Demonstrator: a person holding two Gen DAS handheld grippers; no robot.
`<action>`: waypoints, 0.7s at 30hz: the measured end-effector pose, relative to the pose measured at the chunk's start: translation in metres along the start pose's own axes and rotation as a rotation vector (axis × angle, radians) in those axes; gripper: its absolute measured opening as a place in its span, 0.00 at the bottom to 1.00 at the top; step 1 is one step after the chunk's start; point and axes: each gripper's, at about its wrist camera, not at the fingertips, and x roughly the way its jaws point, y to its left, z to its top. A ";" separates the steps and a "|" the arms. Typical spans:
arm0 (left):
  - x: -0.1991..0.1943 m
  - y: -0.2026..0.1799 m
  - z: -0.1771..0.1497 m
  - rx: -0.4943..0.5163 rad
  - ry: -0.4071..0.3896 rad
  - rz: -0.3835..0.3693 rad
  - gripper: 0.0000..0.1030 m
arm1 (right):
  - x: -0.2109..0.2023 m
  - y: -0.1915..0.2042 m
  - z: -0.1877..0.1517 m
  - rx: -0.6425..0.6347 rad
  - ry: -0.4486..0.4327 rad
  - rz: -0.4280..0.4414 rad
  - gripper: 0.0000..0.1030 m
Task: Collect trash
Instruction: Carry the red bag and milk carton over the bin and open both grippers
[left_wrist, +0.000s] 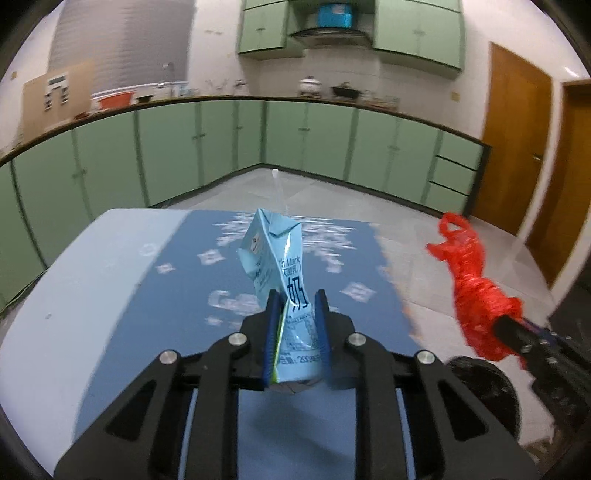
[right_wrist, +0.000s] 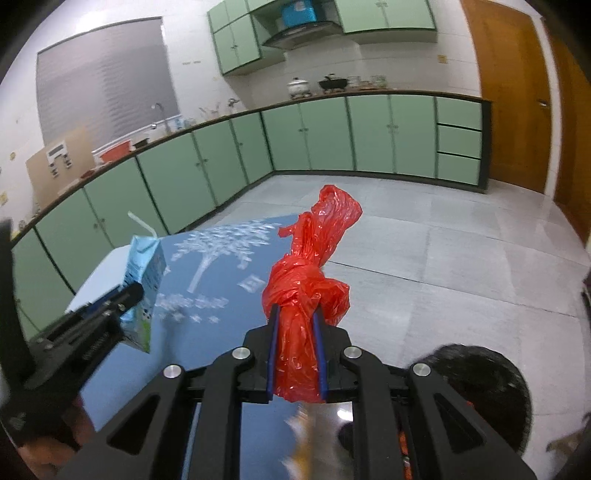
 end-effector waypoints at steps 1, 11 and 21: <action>-0.005 -0.013 -0.002 0.013 -0.001 -0.027 0.18 | -0.004 -0.007 -0.002 0.009 0.001 -0.011 0.16; -0.017 -0.131 -0.041 0.092 0.059 -0.220 0.18 | -0.055 -0.108 -0.039 0.088 0.028 -0.187 0.16; 0.004 -0.200 -0.087 0.159 0.189 -0.329 0.19 | -0.065 -0.181 -0.089 0.164 0.115 -0.276 0.16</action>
